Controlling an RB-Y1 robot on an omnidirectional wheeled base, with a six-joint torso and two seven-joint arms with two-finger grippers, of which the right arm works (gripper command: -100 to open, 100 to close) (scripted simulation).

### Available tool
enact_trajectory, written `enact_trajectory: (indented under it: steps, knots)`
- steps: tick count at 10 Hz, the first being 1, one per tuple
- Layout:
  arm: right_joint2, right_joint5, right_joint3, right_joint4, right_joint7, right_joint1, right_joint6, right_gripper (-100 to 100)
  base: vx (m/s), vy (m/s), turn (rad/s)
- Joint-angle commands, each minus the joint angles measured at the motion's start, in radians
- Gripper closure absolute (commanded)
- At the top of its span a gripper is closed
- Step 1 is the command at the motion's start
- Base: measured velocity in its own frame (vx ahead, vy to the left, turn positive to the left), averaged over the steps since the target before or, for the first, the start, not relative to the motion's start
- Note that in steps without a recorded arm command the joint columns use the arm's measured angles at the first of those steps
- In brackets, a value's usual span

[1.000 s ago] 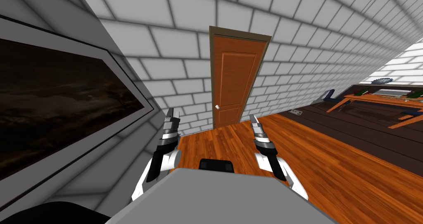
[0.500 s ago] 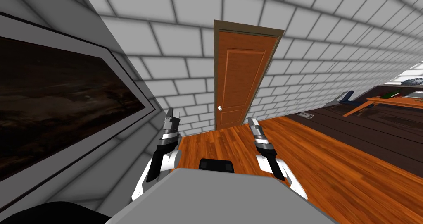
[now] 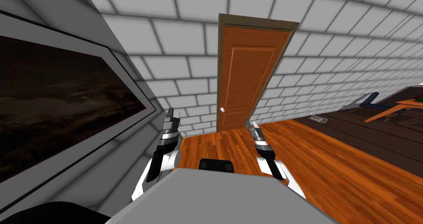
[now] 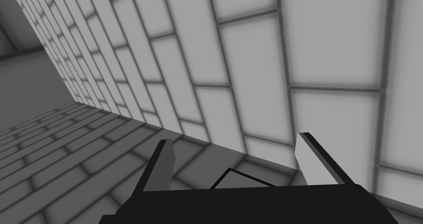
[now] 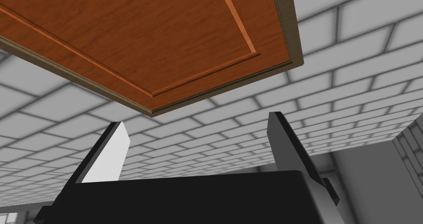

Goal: Pull the door open

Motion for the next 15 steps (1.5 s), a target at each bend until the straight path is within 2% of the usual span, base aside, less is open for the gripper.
enact_trajectory:
  steps: [1,15]
  knots:
    - [-0.002,0.016,-0.015,0.044,0.032,-0.006,-0.015,-100,0.105,0.019,0.108]
    - [0.009,0.153,-0.133,0.412,0.286,-0.080,-0.117,-100,0.107,0.014,0.083]
